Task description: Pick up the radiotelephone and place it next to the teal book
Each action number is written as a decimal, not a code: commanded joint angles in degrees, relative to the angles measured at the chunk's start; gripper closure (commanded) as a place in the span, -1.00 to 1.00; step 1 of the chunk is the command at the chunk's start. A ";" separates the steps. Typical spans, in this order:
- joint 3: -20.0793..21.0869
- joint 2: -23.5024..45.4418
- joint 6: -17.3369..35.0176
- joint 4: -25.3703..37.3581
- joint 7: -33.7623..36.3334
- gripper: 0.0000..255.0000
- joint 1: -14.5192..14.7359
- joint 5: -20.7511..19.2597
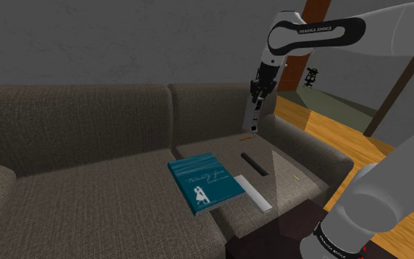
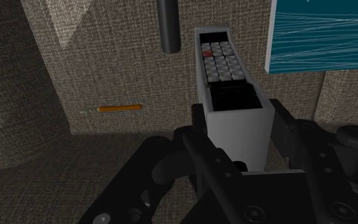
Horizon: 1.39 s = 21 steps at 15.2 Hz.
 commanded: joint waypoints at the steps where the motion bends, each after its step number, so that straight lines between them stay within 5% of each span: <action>1: -0.04 -0.14 1.50 -1.57 0.05 1.00 -0.04 -0.07; 21: -0.75 2.81 17.07 -14.23 0.22 1.00 -0.25 -0.10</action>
